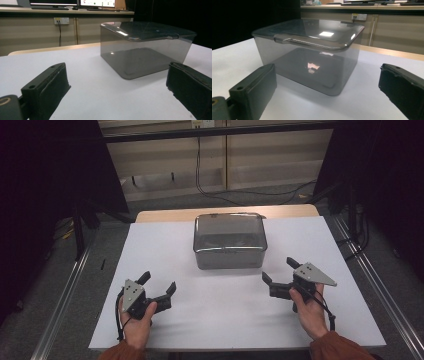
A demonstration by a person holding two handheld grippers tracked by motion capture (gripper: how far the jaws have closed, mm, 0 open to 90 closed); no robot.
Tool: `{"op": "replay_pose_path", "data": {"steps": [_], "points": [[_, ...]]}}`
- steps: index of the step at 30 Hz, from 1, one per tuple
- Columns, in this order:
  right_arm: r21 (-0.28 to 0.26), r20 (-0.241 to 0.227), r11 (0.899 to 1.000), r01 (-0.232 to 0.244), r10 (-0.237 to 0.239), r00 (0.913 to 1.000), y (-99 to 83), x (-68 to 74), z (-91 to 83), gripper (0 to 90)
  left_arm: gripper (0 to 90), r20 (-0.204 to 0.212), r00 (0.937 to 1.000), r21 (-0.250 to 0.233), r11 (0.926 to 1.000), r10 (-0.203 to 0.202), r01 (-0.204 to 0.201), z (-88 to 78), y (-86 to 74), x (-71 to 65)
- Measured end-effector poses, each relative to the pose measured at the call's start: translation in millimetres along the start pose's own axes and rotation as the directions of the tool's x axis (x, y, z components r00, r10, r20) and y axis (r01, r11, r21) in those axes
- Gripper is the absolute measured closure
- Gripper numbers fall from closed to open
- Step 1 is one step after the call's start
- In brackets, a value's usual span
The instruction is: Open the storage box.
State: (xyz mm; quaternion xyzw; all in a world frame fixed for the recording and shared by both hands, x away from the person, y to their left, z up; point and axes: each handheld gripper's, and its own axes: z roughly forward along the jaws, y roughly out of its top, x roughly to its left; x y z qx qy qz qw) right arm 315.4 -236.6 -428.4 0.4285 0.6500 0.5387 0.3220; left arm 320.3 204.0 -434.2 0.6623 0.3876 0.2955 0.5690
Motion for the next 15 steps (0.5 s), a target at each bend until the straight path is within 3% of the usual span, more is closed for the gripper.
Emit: {"op": "replay_pose_path", "data": {"steps": [12,15], "points": [[0.001,0.012,0.992,0.123,-0.123,0.9924,14.6,9.7,20.1,0.0,3.7,0.000,1.0000,0.007,0.9999,-0.009,0.009,0.5,-0.6,0.5],[-0.011,-0.024,0.988,0.154,-0.154,0.9877,17.9,11.7,22.7,0.0,3.7,-0.002,1.0000,0.007,0.9999,-0.008,0.008,0.0,-0.5,1.1]]}}
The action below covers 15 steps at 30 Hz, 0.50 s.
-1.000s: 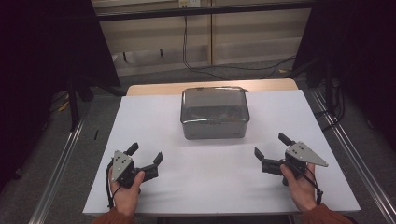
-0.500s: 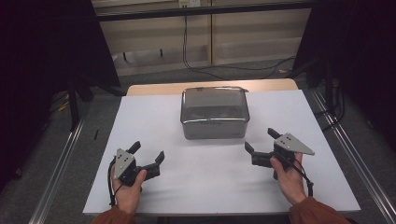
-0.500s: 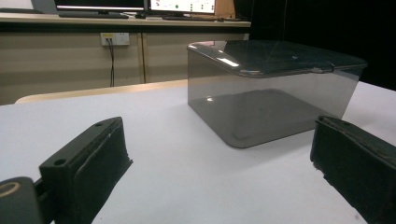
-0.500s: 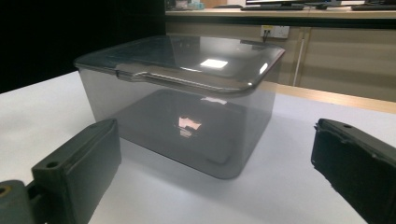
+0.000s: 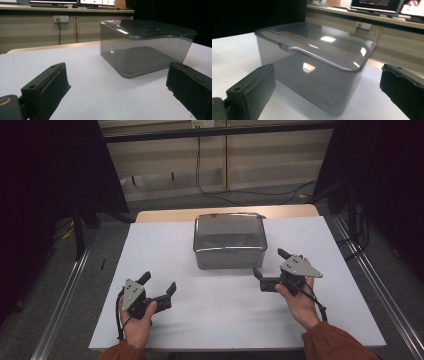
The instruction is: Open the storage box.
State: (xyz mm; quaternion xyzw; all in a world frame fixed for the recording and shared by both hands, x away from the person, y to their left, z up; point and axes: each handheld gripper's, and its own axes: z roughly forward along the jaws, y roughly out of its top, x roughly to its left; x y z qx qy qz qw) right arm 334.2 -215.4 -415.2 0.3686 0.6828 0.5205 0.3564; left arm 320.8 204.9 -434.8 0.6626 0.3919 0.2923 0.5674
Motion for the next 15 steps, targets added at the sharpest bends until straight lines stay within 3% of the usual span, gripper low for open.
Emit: {"op": "replay_pose_path", "data": {"steps": [4,8,15], "points": [[-0.015,-0.027,0.998,0.059,-0.059,0.9979,8.2,3.9,6.2,0.0,3.7,-0.002,1.0000,-0.001,1.0000,0.002,-0.002,0.3,-0.1,-0.3],[-0.015,-0.043,0.996,0.088,-0.089,0.9951,13.6,8.5,13.6,0.5,3.7,-0.007,1.0000,-0.001,1.0000,-0.003,0.003,-0.2,0.2,1.3],[-0.008,-0.058,0.984,0.175,-0.175,0.9828,23.6,14.8,23.7,0.0,3.7,-0.009,1.0000,0.000,1.0000,-0.004,0.004,0.0,-0.2,1.6]]}}
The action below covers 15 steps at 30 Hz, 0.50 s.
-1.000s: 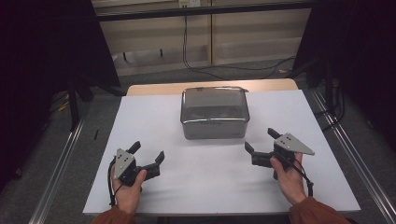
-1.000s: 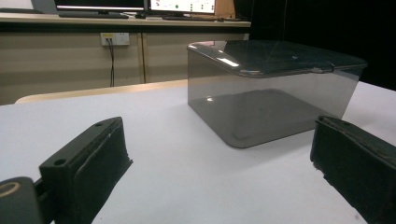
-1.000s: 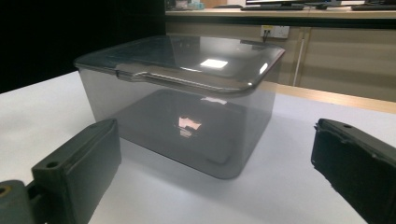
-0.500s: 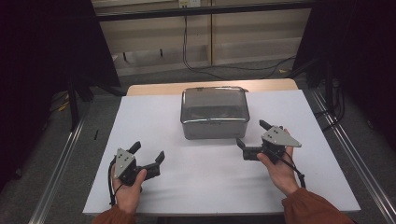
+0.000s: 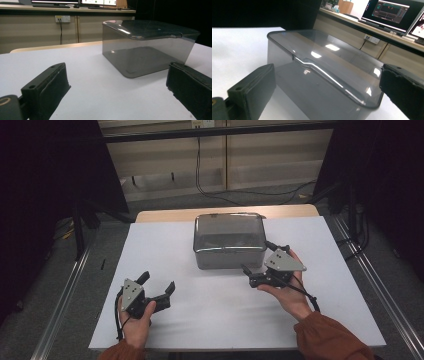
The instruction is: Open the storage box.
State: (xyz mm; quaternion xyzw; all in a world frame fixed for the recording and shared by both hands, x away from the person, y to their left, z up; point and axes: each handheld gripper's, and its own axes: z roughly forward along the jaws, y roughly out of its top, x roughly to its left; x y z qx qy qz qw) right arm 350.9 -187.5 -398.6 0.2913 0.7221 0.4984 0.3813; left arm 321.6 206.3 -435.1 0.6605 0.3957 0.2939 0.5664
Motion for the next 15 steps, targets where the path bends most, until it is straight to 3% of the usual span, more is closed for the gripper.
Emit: {"op": "replay_pose_path", "data": {"steps": [3,9,11,13,14,15], "points": [[0.009,0.002,0.998,0.066,-0.066,0.9978,9.4,0.7,6.4,1.0,3.7,0.003,1.0000,0.002,1.0000,0.002,-0.002,0.0,-0.2,-0.1],[0.010,0.012,0.993,0.119,-0.119,0.9928,14.6,0.1,13.3,3.4,3.7,0.003,1.0000,0.002,1.0000,-0.001,0.001,-0.3,0.0,0.1],[0.011,0.023,0.987,0.161,-0.161,0.9867,15.0,0.5,15.6,4.3,3.7,0.000,1.0000,0.003,1.0000,0.000,0.000,-0.2,-0.1,0.4],[0.016,0.017,0.987,0.160,-0.160,0.9869,15.2,1.2,18.0,4.3,3.7,0.002,1.0000,0.003,1.0000,-0.001,0.001,-0.1,-0.1,0.5],[0.016,0.026,0.980,0.198,-0.198,0.9799,15.6,3.1,20.2,5.8,3.7,0.001,1.0000,0.003,1.0000,0.000,0.000,-0.2,-0.1,0.3],[0.016,0.026,0.980,0.198,-0.198,0.9799,15.6,3.1,20.2,5.8,3.7,0.001,1.0000,0.003,1.0000,0.000,0.000,-0.2,-0.1,0.3]]}}
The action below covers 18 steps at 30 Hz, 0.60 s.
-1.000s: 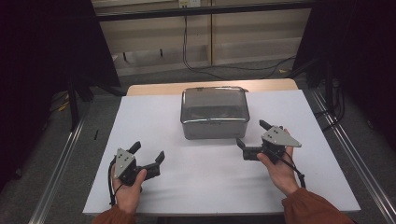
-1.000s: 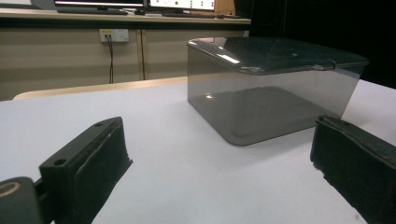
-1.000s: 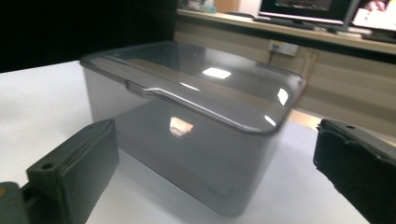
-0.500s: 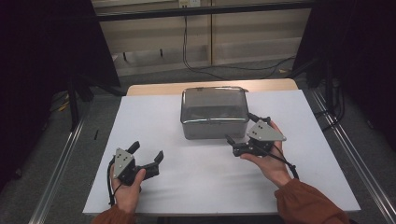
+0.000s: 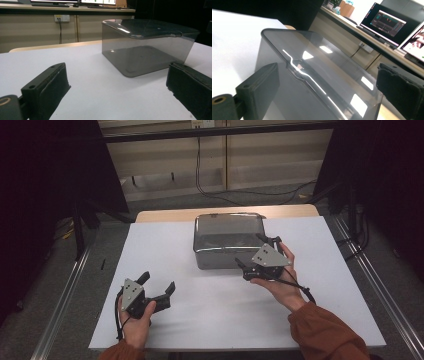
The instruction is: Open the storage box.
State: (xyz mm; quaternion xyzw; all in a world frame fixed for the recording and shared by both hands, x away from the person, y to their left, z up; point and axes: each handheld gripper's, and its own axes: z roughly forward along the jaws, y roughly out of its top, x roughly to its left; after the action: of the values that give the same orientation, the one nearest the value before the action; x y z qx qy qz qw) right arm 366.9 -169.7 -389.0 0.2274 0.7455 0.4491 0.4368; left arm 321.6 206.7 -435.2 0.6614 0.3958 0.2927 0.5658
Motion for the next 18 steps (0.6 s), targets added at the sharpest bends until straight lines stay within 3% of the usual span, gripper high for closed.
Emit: {"op": "replay_pose_path", "data": {"steps": [5,7,9,10,11,12,13,14,15,16,18], "points": [[0.017,-0.003,0.991,0.132,-0.132,0.9913,-0.4,7.2,10.7,9.9,3.7,0.003,1.0000,0.002,1.0000,0.003,-0.003,0.3,-0.2,-0.2],[0.021,-0.004,0.984,0.179,-0.178,0.9839,0.3,10.8,13.7,10.8,3.7,0.002,1.0000,0.002,1.0000,0.002,-0.002,0.3,-0.2,0.2],[0.030,-0.004,0.971,0.238,-0.238,0.9712,1.2,14.7,16.1,13.0,3.7,0.004,1.0000,0.008,1.0000,0.003,-0.003,0.5,-0.5,0.4],[0.030,-0.004,0.971,0.238,-0.238,0.9712,1.2,14.7,16.1,13.0,3.7,0.004,1.0000,0.008,1.0000,0.003,-0.003,0.5,-0.5,0.4],[0.046,0.001,0.956,0.291,-0.291,0.9567,1.2,18.2,18.2,15.2,3.6,0.004,1.0000,0.009,1.0000,0.004,-0.004,0.6,-0.5,0.5],[0.049,0.006,0.947,0.317,-0.318,0.9481,0.9,19.4,19.5,15.6,3.7,0.004,1.0000,0.005,1.0000,0.006,-0.006,0.4,-0.4,0.2],[0.049,0.006,0.947,0.317,-0.318,0.9481,0.9,19.4,19.5,15.6,3.7,0.004,1.0000,0.005,1.0000,0.006,-0.006,0.4,-0.4,0.2],[0.062,0.006,0.935,0.350,-0.351,0.9364,0.3,21.1,21.0,17.0,3.7,0.004,0.9999,0.006,0.9999,0.009,-0.009,0.2,-0.3,0.2],[0.062,0.006,0.935,0.350,-0.351,0.9364,0.3,21.1,21.0,17.0,3.7,0.005,0.9999,0.008,0.9999,0.010,-0.010,0.3,-0.4,0.3],[0.079,0.013,0.914,0.398,-0.400,0.9162,-0.5,22.9,22.4,17.2,3.7,0.006,0.9999,0.009,0.9999,0.010,-0.010,0.4,-0.4,0.5],[0.086,0.009,0.902,0.422,-0.424,0.9054,-1.7,24.1,23.8,17.7,3.7,0.008,0.9999,0.014,0.9999,0.008,-0.008,0.6,-0.6,0.2]]}}
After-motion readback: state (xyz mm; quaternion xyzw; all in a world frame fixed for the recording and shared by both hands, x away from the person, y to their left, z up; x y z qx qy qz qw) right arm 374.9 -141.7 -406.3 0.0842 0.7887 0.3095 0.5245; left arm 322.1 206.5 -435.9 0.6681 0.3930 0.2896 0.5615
